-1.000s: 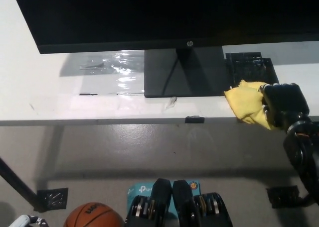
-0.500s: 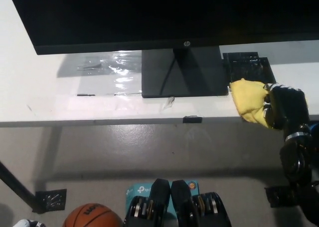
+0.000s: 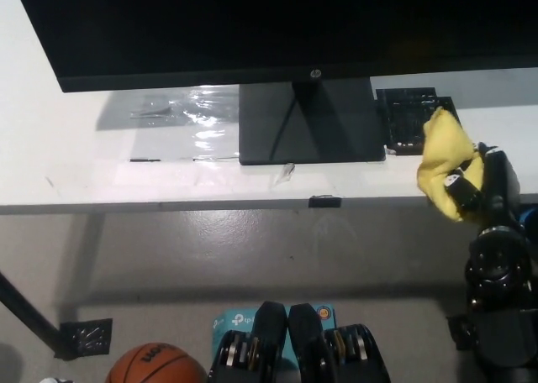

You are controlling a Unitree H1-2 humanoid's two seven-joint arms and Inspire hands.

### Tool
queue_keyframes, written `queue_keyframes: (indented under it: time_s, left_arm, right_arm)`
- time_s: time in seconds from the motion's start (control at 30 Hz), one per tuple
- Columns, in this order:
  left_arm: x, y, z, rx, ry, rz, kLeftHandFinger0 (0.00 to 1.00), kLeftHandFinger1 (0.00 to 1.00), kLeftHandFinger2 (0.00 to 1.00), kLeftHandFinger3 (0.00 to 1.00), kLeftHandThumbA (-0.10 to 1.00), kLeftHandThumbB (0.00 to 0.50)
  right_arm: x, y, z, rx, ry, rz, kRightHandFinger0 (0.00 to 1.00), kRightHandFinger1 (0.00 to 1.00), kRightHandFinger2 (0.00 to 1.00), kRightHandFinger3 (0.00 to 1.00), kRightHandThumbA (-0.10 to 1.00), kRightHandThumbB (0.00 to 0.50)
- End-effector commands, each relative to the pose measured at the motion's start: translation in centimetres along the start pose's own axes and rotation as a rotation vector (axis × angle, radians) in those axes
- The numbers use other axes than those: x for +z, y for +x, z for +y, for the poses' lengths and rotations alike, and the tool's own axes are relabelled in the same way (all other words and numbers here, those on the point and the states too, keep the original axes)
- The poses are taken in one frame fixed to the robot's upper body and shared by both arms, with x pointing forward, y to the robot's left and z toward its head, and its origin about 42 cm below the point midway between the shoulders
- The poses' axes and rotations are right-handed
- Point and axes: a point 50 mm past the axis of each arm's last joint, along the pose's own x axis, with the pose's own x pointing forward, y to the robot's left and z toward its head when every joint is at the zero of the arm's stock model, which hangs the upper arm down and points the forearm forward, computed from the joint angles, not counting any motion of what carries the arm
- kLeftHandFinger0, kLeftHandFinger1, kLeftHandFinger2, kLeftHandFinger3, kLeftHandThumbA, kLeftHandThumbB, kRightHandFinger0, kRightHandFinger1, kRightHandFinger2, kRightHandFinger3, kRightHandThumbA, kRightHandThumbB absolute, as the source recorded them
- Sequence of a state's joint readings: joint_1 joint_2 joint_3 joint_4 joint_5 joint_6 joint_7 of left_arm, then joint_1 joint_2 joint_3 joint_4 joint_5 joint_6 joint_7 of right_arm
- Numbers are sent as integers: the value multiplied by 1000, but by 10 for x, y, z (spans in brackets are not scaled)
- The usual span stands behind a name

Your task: The robot uses its right hand to pick up the cloth kept in the middle of the desk and use it to wipe the monitor in the middle of the desk by swiping its screen twice

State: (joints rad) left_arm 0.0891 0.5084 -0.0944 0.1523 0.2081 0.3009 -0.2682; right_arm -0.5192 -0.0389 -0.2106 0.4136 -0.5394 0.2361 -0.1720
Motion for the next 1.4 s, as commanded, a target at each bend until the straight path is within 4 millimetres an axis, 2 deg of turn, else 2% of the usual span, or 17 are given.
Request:
queue_keyframes:
  time_s: [0.0, 0.07, 0.2, 0.27, 0.33, 0.4, 0.53, 0.67, 0.73, 0.8, 0.87, 1.0, 1.17, 1.23, 1.3, 1.33, 1.37]
  left_arm:
    - [-7, -9, 10, 63, 30, -21, 641, 550, 0, 0, 584, 500]
    - [-10, -11, 7, 56, 30, -10, 661, 569, 0, 0, 591, 500]
    - [-10, -13, 5, 58, 18, -8, 661, 570, 0, 0, 583, 500]
    - [-10, -14, 5, 63, 16, -12, 622, 548, 0, 0, 589, 500]
    - [-9, -14, 5, 64, 22, -14, 621, 548, 0, 0, 591, 500]
    - [-13, -16, 3, 69, 5, -8, 623, 549, 0, 0, 577, 500]
    - [-15, -18, 3, 73, 1, -18, 589, 514, 0, 0, 578, 500]
    - [-16, -18, 3, 67, -3, -9, 597, 516, 0, 0, 568, 500]
    - [-17, -18, 3, 67, 1, -10, 617, 538, 0, 0, 566, 500]
    - [-19, -19, 2, 65, -1, -7, 645, 565, 2, 0, 562, 500]
    - [-20, -19, 1, 65, 4, -15, 642, 549, 0, 0, 577, 500]
    - [-20, -19, 1, 62, -1, -13, 651, 556, 0, 0, 575, 500]
    - [-22, -19, 1, 69, 0, -19, 601, 520, 0, 0, 552, 500]
    - [-22, -19, 1, 67, 9, -24, 598, 516, 0, 0, 555, 500]
    - [-21, -19, 1, 68, 4, -25, 606, 526, 0, 0, 552, 500]
    - [-20, -19, 1, 66, 7, -23, 612, 528, 0, 0, 554, 500]
    - [-20, -19, 1, 68, 18, -9, 608, 525, 0, 0, 554, 500]
  right_arm:
    - [41, 4, -7, 49, 835, 119, 0, 0, 270, 83, -100, 170]
    - [48, 2, -7, 59, 879, 112, 0, 0, 322, 108, -100, 160]
    - [65, -1, -12, 60, 978, 88, 0, 0, 308, 122, -100, 139]
    - [81, -2, -20, 45, 1083, 62, 0, 0, 278, 77, -100, 72]
    - [91, -3, -25, 38, 1151, 54, 0, 0, 256, 45, -100, 50]
    - [105, -3, -33, 37, 1227, 20, 0, 0, 281, 152, -100, 0]
    - [130, 4, -56, -8, 1339, -13, 0, 0, 311, 235, -100, 42]
    - [146, 15, -77, -56, 1421, -60, 0, 0, 334, 324, -100, 35]
    - [163, 30, -99, -115, 1479, -99, 0, 0, 403, 434, -100, 0]
    - [166, 33, -104, -138, 1487, -102, 0, 0, 412, 443, -100, 0]
    - [183, 44, -130, -226, 1516, -134, 0, 0, 412, 517, -100, 0]
    - [195, 47, -149, -267, 1531, -190, 0, 0, 385, 522, -100, 0]
    - [211, 55, -167, -379, 1478, -230, 0, 0, 359, 437, -100, 0]
    - [217, 58, -171, -414, 1442, -236, 0, 0, 351, 407, -100, 41]
    - [223, 60, -173, -458, 1414, -231, 0, 0, 254, 344, -100, 123]
    - [227, 60, -171, -477, 1361, -261, 0, 0, 219, 382, -100, 136]
    - [235, 59, -166, -520, 1290, -288, 0, 0, 263, 484, -100, 109]
